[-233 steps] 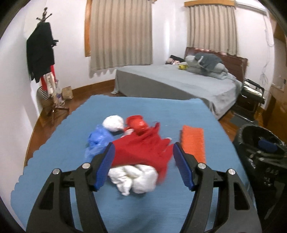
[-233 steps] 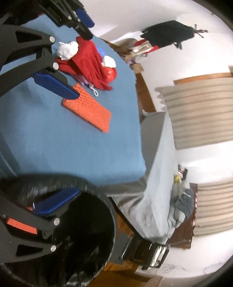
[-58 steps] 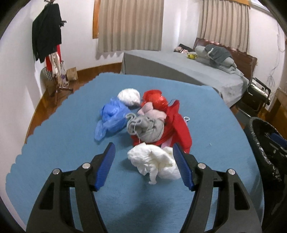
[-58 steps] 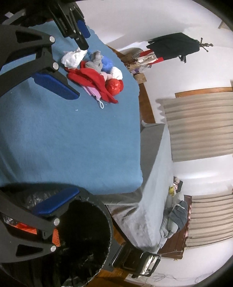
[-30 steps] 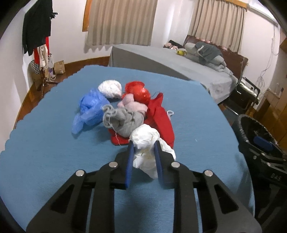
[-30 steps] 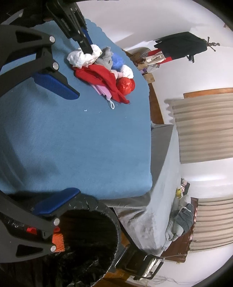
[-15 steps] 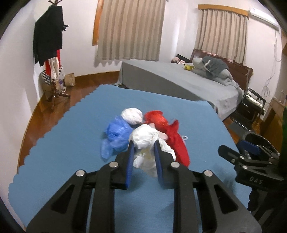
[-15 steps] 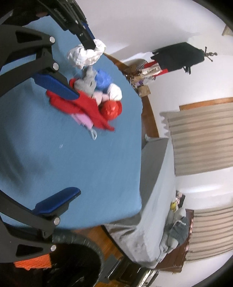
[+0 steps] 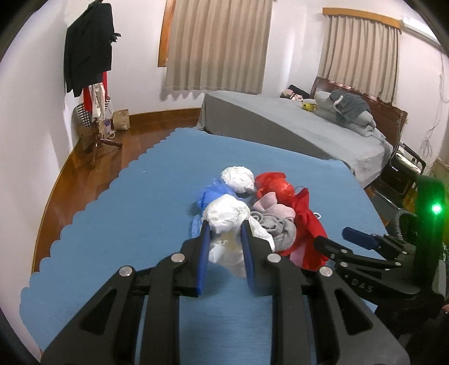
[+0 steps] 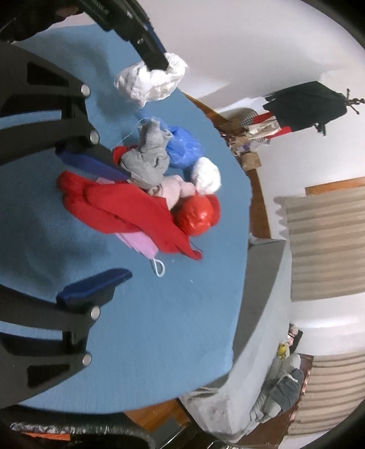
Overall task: Collect trash
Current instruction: 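Grasp the red glove with the right tool while the left tool holds the white bag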
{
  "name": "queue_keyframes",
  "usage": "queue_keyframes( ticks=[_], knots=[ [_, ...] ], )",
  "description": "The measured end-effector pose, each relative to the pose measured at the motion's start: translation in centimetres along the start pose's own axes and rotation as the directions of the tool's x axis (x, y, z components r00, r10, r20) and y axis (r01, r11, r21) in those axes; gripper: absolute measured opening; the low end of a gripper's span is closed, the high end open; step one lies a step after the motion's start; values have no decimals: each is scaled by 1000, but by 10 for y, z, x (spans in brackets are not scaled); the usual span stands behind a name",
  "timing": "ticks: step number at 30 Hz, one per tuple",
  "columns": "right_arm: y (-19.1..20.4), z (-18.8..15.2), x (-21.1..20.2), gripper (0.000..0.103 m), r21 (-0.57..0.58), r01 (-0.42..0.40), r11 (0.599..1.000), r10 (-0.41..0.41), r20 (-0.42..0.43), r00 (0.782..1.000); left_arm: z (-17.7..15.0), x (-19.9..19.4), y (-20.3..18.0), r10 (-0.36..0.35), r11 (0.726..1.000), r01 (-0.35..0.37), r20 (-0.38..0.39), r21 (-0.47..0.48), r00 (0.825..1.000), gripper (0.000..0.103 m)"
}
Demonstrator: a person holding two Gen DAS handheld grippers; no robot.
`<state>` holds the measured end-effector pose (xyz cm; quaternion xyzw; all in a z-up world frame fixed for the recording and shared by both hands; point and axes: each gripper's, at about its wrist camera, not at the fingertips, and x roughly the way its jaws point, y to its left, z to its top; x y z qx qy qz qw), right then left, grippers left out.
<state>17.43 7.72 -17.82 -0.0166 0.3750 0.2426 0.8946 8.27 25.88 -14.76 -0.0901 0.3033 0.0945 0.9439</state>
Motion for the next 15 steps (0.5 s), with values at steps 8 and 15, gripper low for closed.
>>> queue_keyframes(
  ticks=[8,15],
  knots=[
    [5,1,3,11,-22,-62,998,61,-29,998,-1,0,7,5,1000,-5,2,-2,1000,21],
    [-5,9,-24,10,-5,-99,995,99,7,995,2,-3,6,-5,1000,5,14,-7,1000,21]
  ],
)
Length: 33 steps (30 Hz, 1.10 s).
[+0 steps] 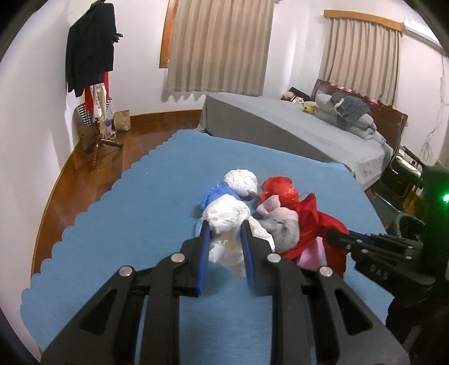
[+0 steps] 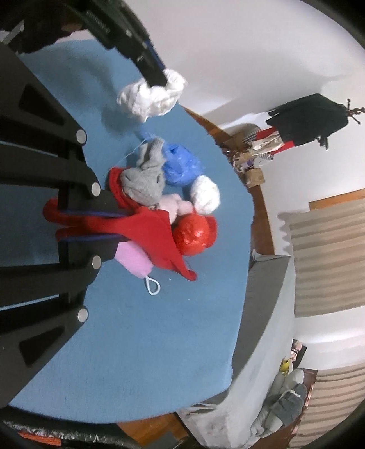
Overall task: Collect trash
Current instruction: 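Grasp the red glove with the right tool while the left tool holds the white bag, then carry the white bag and red glove over the bin and release both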
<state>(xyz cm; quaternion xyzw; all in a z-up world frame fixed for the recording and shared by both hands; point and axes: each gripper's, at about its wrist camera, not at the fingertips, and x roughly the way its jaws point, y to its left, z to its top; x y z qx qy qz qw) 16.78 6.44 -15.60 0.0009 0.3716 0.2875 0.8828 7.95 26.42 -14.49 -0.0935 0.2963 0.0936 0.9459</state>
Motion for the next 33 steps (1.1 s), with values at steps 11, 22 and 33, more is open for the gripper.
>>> queue_keyframes(
  ticks=[11,22,33],
  knots=[
    [-19,19,-50,10,21,-1,1000,-1,95,995,10,-9,-19,-51,999,50,23,18,998,21],
    [-39,23,-86,10,42,30,999,-36,153,987,17,-14,-61,-120,991,117,41,65,992,21],
    [-74,20,-123,10,94,71,993,-90,211,973,15,-13,-100,-186,977,180,35,117,982,21]
  ],
)
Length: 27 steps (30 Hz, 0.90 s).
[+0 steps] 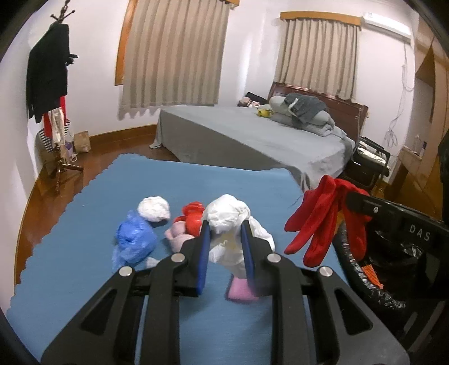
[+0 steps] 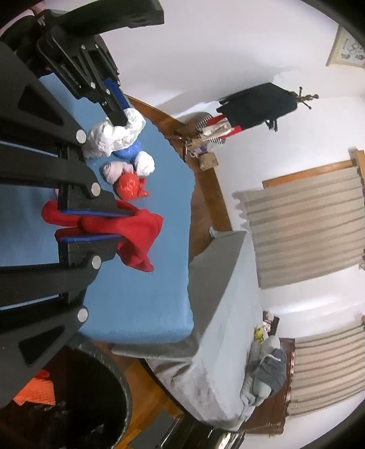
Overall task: Collect trash
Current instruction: 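Carry the white bag and red glove over the bin and release both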
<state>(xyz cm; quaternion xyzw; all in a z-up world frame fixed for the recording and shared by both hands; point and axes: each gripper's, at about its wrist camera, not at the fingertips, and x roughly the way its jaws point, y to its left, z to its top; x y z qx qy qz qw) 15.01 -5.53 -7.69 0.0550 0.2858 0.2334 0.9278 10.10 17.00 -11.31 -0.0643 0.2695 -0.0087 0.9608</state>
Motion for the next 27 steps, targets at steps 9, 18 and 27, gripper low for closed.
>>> queue_keyframes(
  ticks=[9,18,27],
  knots=[
    [-42,-6,-32,10,44,89,995,-90,24,996,7,10,-48,-86,995,86,3,47,996,21],
    [-107,-23,-69,10,125,226,966,-230,16,973,8,31,-116,-216,970,217,-17,110,976,21],
    [-166,-54,-91,10,191,351,917,-350,-41,936,-3,53,-195,-361,914,370,-80,166,929,21]
  ],
)
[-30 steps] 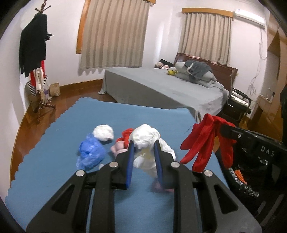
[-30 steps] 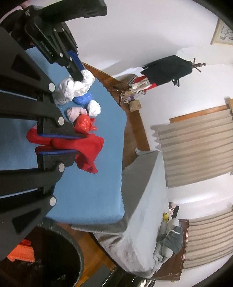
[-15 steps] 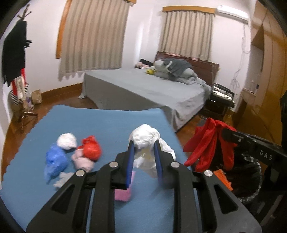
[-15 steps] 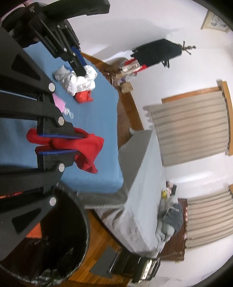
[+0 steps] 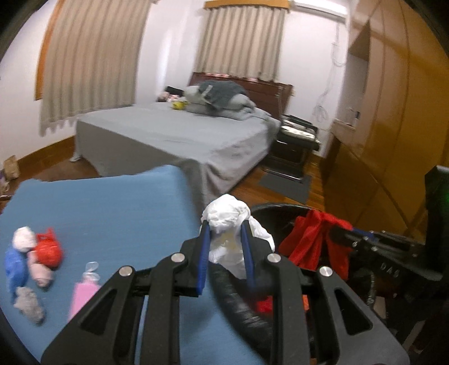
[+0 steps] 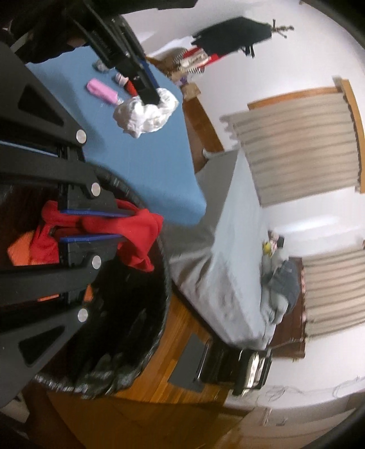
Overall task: Collect trash
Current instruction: 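Carry the white bag and red glove over the bin and release both, then move both open tools back over the blanket toward the remaining items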
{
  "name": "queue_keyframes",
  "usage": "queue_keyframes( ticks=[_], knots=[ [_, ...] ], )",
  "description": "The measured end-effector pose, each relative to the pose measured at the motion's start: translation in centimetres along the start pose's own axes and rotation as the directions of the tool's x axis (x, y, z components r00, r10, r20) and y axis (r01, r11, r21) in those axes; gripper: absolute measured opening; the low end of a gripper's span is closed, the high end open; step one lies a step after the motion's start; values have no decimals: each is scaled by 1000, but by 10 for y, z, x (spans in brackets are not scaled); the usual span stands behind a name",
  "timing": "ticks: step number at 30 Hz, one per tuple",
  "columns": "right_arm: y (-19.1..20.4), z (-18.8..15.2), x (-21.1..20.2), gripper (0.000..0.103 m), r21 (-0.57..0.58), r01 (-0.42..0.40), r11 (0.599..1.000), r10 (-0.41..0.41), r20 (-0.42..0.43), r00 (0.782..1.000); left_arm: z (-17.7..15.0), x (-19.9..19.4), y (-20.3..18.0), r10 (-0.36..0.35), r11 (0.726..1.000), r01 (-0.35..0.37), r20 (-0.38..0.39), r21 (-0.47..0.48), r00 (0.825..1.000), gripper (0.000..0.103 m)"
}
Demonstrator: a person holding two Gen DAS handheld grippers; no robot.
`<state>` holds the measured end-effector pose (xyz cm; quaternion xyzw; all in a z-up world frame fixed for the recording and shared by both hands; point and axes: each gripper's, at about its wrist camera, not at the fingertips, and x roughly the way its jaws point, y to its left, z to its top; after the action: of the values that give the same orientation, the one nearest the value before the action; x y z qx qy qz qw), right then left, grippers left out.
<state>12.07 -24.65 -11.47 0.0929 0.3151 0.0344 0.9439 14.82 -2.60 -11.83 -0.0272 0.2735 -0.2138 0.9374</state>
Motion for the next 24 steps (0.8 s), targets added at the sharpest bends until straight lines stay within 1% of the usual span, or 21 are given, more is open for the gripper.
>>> queue_keyframes(
  ticks=[1,2,5,6,7,9,10,11,12,13,14,15,17,19,20,21,22,23,24],
  knots=[
    [-5,-2,0,11,7,9,1000,-9,-4,1000,-1,4,-6,-12,1000,12,-5,6,1000,21],
    [-12,-5,-1,14,15,20,1000,-20,-10,1000,-2,11,-15,-33,999,33,-11,17,999,21],
    [-29,-10,-2,15,40,53,998,-52,-22,998,-6,27,-30,-74,996,75,-36,37,997,23],
    [-34,-12,-3,18,47,63,997,-62,-24,998,-7,33,-35,-87,995,89,-47,40,995,26],
    [-39,-14,-4,23,53,73,996,-72,-25,997,-8,38,-40,-99,994,102,-60,43,993,28],
    [-48,-17,-7,27,67,87,994,-86,-24,996,-13,47,-46,-117,992,121,-80,46,990,33],
    [-52,-18,-8,28,73,94,993,-93,-22,995,-14,49,-47,-121,991,125,-87,46,989,34],
    [-54,-18,-9,30,76,98,992,-97,-20,995,-16,51,-48,-125,991,130,-93,44,988,38],
    [-60,-18,-11,34,83,104,991,-103,-17,995,-18,53,-49,-129,990,134,-101,43,987,44],
    [-63,-20,-12,38,87,108,990,-108,-14,994,-19,55,-50,-128,990,133,-104,43,986,46],
    [-65,-20,-13,40,91,114,989,-113,-11,994,-20,55,-50,-127,990,132,-107,44,986,51],
    [-67,-21,-14,43,95,119,988,-119,-8,993,-20,55,-50,-125,990,131,-108,46,986,51],
    [-69,-21,-17,52,102,125,987,-126,-1,992,-18,54,-48,-112,992,118,-108,52,988,53],
    [-66,-20,-20,68,103,132,986,-134,12,991,-16,51,-43,-93,994,98,-96,45,991,58],
    [-64,-20,-21,72,99,133,986,-136,18,991,-15,47,-39,-79,996,82,-86,40,993,62],
    [-61,-19,-22,82,95,134,986,-137,27,990,-14,44,-36,-65,997,68,-76,36,995,66],
    [-56,-19,-23,86,91,133,987,-137,35,990,-13,37,-28,-40,999,42,-63,30,997,67],
    [-53,-17,-24,93,87,131,987,-135,42,990,-12,33,-23,-27,999,28,-56,27,998,71],
    [-48,-16,-25,96,84,126,988,-131,49,990,-11,29,-18,-9,1000,10,-48,23,999,76]
  ],
)
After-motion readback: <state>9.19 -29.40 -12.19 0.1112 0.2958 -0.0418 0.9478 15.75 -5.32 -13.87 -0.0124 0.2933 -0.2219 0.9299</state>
